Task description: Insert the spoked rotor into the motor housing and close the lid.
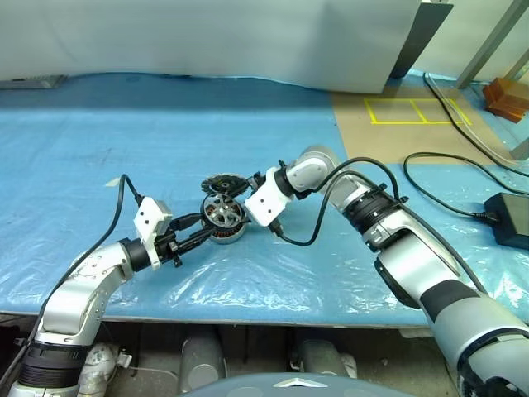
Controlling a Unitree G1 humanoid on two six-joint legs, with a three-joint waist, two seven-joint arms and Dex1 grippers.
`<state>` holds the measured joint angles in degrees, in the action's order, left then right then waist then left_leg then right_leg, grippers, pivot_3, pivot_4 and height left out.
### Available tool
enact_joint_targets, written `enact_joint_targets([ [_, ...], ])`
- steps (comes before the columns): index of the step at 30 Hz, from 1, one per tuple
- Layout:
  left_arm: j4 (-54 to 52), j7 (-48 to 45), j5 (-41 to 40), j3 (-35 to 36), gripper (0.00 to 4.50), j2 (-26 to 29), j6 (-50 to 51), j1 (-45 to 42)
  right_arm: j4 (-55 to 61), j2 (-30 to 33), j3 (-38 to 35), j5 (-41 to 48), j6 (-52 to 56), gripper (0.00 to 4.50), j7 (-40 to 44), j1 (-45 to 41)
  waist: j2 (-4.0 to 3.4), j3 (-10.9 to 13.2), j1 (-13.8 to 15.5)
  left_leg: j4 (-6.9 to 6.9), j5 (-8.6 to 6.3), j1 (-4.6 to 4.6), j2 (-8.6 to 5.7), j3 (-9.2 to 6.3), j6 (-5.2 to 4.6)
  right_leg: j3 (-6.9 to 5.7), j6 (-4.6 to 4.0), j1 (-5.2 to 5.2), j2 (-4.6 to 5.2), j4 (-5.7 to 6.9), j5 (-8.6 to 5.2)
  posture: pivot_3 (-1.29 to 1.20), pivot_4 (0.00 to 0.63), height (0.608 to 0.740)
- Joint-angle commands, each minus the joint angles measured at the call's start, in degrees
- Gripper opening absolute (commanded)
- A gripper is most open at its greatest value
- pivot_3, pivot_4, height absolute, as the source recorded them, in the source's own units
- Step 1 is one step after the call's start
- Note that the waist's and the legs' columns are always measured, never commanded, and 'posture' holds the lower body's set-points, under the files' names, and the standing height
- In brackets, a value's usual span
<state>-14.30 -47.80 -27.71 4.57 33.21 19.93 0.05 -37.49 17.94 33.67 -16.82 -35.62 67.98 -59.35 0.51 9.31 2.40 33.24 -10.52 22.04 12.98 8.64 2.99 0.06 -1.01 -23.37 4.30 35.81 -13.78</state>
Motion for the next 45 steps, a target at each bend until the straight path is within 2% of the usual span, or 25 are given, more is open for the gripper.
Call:
enact_joint_targets([
  [1, -0.8, -0.2, 0.0, 0.7, 2.29, 0.3, -0.4, -0.5, 3.0, 0.6, -1.5, 2.3, 0.6, 2.90, 1.4, -0.3, 0.00, 0.0, 0.0, 0.00, 0.00, 0.00, 0.00, 0.00, 0.00, 0.00, 0.00, 0.00, 0.00, 0.01, 0.00, 0.00, 0.150, 0.740],
  [10, 0.0, 0.0, 0.6, 0.5, 2.29, 0.2, -0.7, -0.8, 3.4, 0.1, -2.5, 4.7, 3.0, 2.90, 2.7, -0.2, 0.00, 0.0, 0.0, 0.00, 0.00, -0.01, 0.00, 0.00, 0.00, 0.00, 0.00, 0.00, 0.00, 0.00, 0.00, 0.00, 0.150, 0.740],
  [15, 0.4, -0.2, 1.1, 0.3, 2.29, 0.1, -0.9, -0.9, 8.7, -3.5, -6.6, 13.9, 15.2, 2.90, 6.3, -0.5, 0.00, 0.0, 0.0, -0.01, -0.02, -0.01, 0.02, 0.00, -0.04, 0.00, 0.00, 0.00, -0.01, 0.01, 0.00, 0.00, 0.150, 0.740],
  [20, 1.0, -0.5, 1.8, -0.3, 2.29, -0.1, -1.1, -1.5, 11.2, -5.6, -8.0, 15.8, 21.5, 2.90, 6.0, -0.4, 0.00, 0.0, 0.1, -0.01, -0.02, -0.02, 0.02, 0.00, -0.03, -0.01, 0.00, 0.00, 0.00, 0.01, 0.00, 0.00, 0.150, 0.740],
  [28, 1.8, -1.0, 2.4, -0.6, 2.29, -0.3, -1.0, -2.5, 8.7, -6.7, -6.7, 13.9, 21.9, 2.90, 4.3, 1.4, 0.00, 0.0, 0.1, -0.02, 0.00, -0.02, 0.01, 0.00, 0.00, -0.01, 0.00, 0.01, 0.01, -0.01, 0.00, 0.00, 0.150, 0.740],
  [45, 3.0, -1.7, 2.8, -1.8, 2.29, -0.4, -0.4, -4.2, 4.0, -5.6, -3.8, 6.4, 13.7, 2.90, 0.4, 4.9, 0.00, 0.0, 0.1, -0.02, 0.00, -0.02, 0.00, 0.00, 0.01, -0.01, 0.00, 0.00, 0.01, 0.00, 0.00, 0.00, 0.150, 0.740],
])
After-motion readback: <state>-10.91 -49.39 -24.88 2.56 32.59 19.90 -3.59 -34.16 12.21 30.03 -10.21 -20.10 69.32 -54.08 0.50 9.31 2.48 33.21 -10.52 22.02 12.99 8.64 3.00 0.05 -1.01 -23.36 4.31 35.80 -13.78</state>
